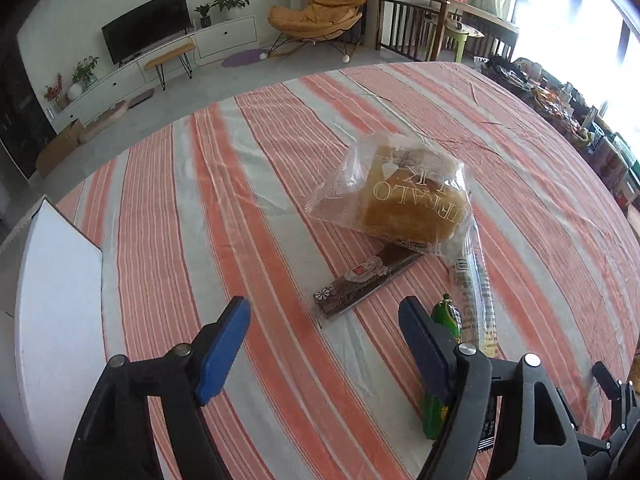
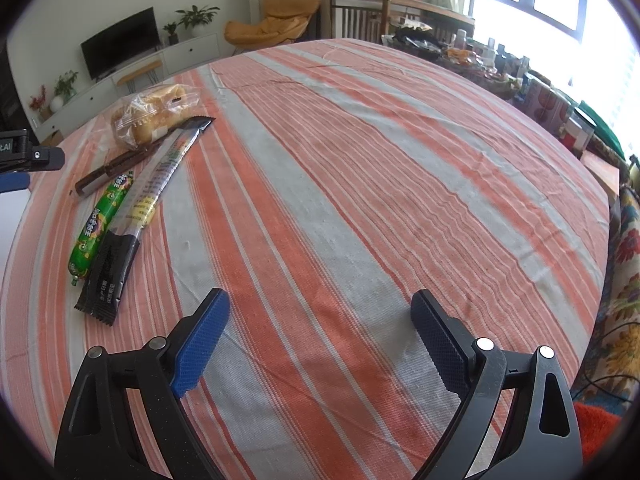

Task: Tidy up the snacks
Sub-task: 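Grasp the brown wrapped cake roll with the left gripper and lift it, then lower the brown cake roll onto the cloth and open the left gripper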

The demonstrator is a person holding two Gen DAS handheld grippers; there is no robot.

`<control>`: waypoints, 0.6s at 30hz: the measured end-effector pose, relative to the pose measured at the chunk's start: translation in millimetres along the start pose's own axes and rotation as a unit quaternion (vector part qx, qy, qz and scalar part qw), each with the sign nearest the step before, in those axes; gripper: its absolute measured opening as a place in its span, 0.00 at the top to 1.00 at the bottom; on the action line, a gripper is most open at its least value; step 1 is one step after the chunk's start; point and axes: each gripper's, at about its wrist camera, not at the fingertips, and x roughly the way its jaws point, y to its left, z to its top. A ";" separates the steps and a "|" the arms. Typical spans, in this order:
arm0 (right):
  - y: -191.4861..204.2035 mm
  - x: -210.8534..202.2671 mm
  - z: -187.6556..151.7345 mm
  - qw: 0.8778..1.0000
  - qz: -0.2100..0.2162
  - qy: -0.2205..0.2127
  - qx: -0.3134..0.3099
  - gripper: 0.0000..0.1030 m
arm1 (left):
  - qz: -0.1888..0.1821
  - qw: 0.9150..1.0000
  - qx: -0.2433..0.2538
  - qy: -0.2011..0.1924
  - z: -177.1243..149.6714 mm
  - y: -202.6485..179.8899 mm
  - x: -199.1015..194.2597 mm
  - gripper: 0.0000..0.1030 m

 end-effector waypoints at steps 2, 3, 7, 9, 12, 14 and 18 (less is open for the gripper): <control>0.1 0.2 0.1 1.000 0.000 0.000 0.000 0.08 | 0.001 0.999 0.035 -0.001 5.8 -13.1 15.5 0.28; 0.2 0.3 0.2 1.000 0.000 0.000 0.000 0.08 | -0.005 0.999 0.045 -0.005 7.5 -18.5 20.0 0.28; -0.1 0.3 0.1 1.000 0.000 0.000 0.000 0.08 | -0.015 0.996 0.083 0.012 8.6 -33.6 39.3 0.62; -0.1 0.3 0.0 1.000 0.000 0.000 0.000 0.08 | -0.019 0.997 0.078 0.010 3.3 -31.5 37.9 0.75; -0.1 0.2 0.1 1.000 0.000 0.000 0.000 0.08 | -0.015 0.999 0.039 0.013 -18.1 -24.5 24.2 0.82; 0.0 0.5 0.1 1.000 0.000 0.000 0.000 0.08 | -0.002 1.000 -0.008 0.016 -46.7 -16.5 6.6 0.82; -0.3 0.4 0.2 1.000 -0.001 0.000 0.000 0.08 | 0.004 0.996 -0.087 0.017 -122.7 -4.1 -37.0 0.82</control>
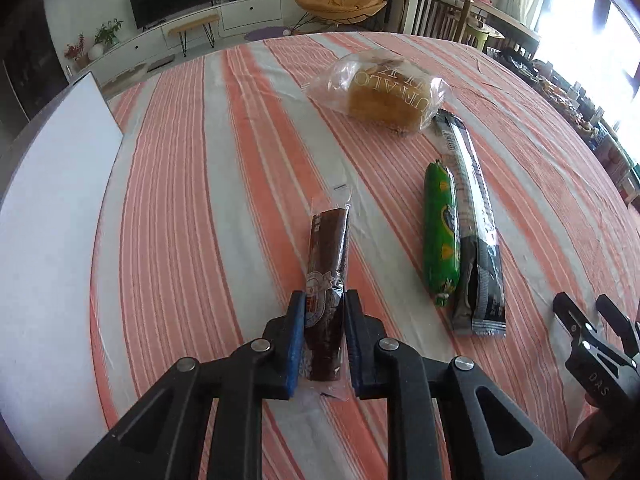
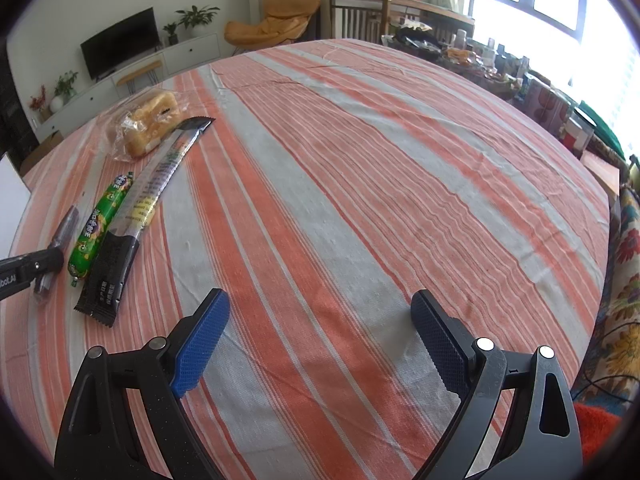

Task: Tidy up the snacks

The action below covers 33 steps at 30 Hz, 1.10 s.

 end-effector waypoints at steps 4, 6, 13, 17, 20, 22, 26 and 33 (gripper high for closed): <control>0.7 0.4 -0.1 1.000 -0.002 -0.001 0.002 0.08 | 0.008 1.000 -0.022 -0.019 -47.6 7.7 -23.2 0.79; 1.4 0.3 -0.4 1.000 -0.003 -0.001 0.002 0.08 | -0.001 0.999 -0.018 -0.041 -52.8 8.1 -23.9 0.54; 1.6 -0.3 -0.9 1.000 -0.002 -0.001 0.001 0.08 | 0.049 0.996 -0.031 -0.070 -44.5 14.7 -5.2 0.05; 1.3 -0.3 -1.4 1.000 -0.002 -0.002 0.001 0.08 | 0.051 0.996 -0.039 -0.065 -43.1 20.6 -3.9 0.00; 1.3 -0.2 -1.6 1.000 -0.001 -0.002 0.001 0.08 | 0.051 0.996 -0.039 -0.065 -42.8 21.1 -3.9 0.00; 1.3 -0.5 -1.8 1.000 -0.001 -0.002 0.001 0.08 | 0.051 0.996 -0.039 -0.065 -42.6 20.7 -4.2 0.00; 1.5 -0.5 -1.8 1.000 -0.001 -0.002 0.001 0.08 | 0.051 0.996 -0.039 -0.065 -42.5 20.8 -4.2 0.00; 1.4 -0.4 -1.8 1.000 -0.001 -0.002 0.001 0.08 | 0.051 0.996 -0.039 -0.065 -42.6 20.6 -4.4 0.00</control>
